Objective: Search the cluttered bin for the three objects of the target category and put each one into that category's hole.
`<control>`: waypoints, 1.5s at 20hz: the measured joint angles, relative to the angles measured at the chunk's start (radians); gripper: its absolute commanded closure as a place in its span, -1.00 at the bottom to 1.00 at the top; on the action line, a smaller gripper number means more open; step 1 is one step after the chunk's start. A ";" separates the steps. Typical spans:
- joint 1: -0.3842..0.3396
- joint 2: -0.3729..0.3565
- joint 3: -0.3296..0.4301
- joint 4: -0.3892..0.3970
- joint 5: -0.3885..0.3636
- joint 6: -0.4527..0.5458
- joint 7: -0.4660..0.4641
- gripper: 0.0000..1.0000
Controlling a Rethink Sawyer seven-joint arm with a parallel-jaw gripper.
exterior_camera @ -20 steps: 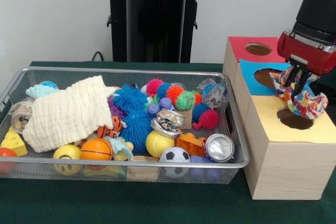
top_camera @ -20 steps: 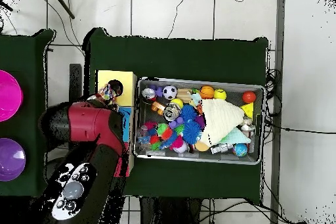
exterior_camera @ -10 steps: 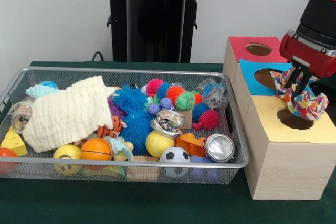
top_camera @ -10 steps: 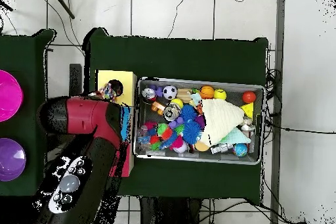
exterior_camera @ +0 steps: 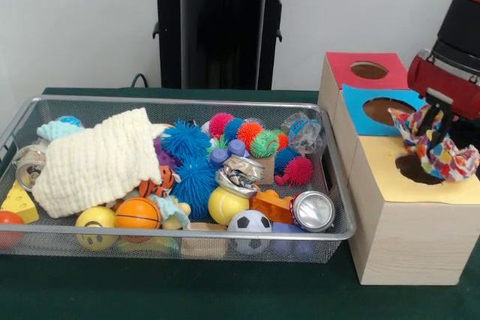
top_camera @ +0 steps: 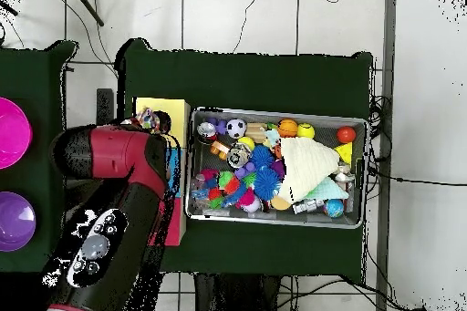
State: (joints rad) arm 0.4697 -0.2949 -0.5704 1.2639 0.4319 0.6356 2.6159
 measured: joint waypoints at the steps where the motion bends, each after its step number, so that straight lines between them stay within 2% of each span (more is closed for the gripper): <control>1: -0.002 0.005 0.000 -0.006 0.003 -0.021 0.000 1.00; 5: -0.009 0.020 0.002 -0.010 0.007 -0.122 0.000 1.00; 8: -0.013 0.014 0.002 0.003 0.007 -0.159 0.000 1.00; 17: -0.011 -0.077 0.002 0.080 0.004 -0.135 0.000 1.00; 18: -0.010 -0.107 0.002 0.096 0.004 -0.122 0.000 1.00; 22: -0.011 -0.146 0.002 0.111 0.002 -0.115 0.000 1.00; 30: -0.010 -0.164 0.002 0.111 -0.002 -0.115 0.000 1.00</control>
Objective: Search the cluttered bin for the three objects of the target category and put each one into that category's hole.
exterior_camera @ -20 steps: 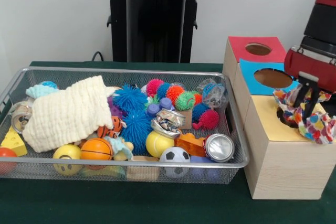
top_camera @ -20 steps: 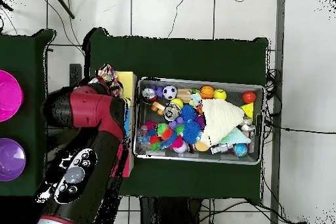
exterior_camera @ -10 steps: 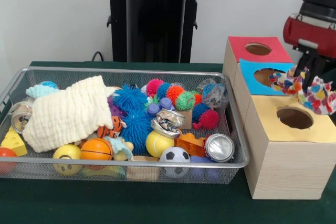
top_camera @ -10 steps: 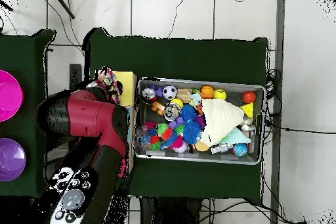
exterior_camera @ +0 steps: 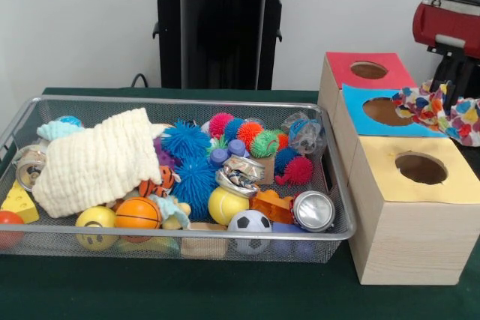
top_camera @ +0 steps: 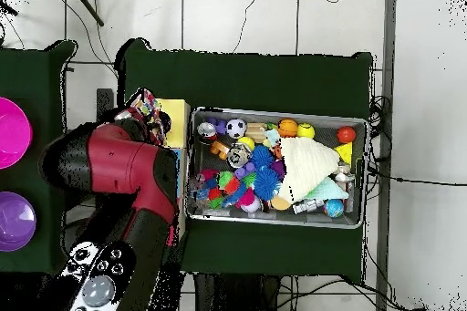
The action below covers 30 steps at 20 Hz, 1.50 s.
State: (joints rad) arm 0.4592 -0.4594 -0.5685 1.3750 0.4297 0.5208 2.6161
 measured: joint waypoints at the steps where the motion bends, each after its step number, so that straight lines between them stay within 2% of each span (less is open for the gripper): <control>1: 0.000 0.001 0.000 0.000 -0.001 0.000 0.000 1.00; 30: -0.010 0.051 0.002 0.004 -0.012 -0.005 0.000 1.00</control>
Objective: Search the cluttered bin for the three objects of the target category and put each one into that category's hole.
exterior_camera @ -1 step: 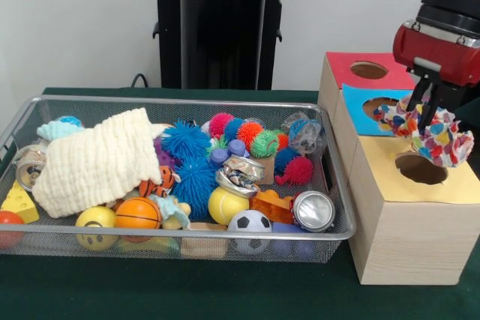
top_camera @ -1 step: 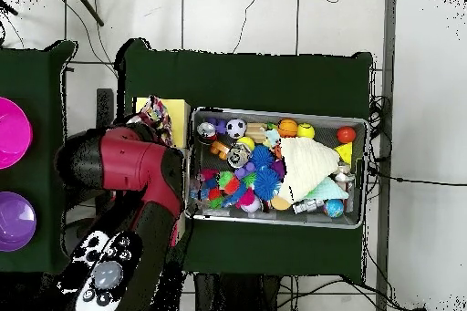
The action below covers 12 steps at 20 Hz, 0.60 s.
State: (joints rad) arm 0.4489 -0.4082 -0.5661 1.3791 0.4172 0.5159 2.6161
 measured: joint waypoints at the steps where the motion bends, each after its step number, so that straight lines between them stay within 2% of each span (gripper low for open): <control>1: 0.000 0.002 0.000 0.001 0.000 -0.002 0.000 1.00; 12: 0.000 0.010 0.003 0.005 -0.001 -0.034 0.000 1.00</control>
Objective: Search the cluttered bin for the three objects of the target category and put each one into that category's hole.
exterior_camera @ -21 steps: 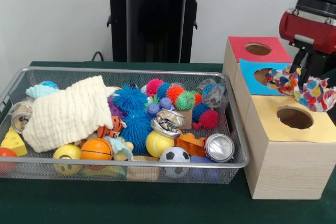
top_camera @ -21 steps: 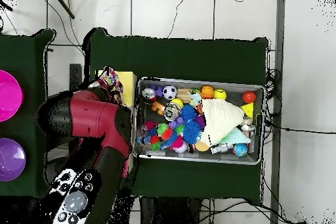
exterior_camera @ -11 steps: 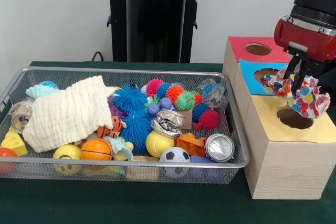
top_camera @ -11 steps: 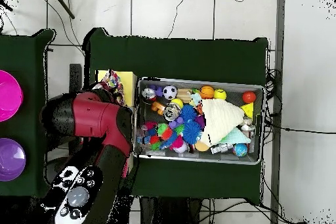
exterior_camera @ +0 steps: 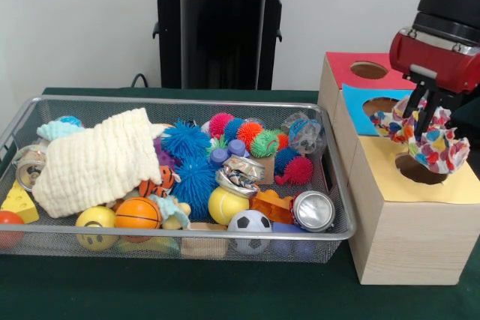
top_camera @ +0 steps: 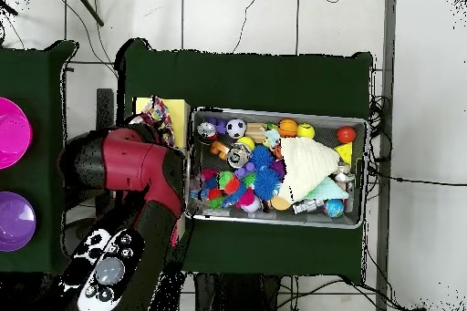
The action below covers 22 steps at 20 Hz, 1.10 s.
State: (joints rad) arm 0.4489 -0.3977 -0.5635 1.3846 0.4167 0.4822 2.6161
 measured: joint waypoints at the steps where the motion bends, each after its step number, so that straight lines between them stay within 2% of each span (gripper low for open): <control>1: 0.000 0.005 0.000 0.000 0.000 -0.009 0.000 1.00; 22: 0.006 0.061 0.000 -0.001 0.011 -0.026 0.000 1.00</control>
State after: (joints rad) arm 0.4544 -0.3372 -0.5637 1.3838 0.4280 0.4564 2.6161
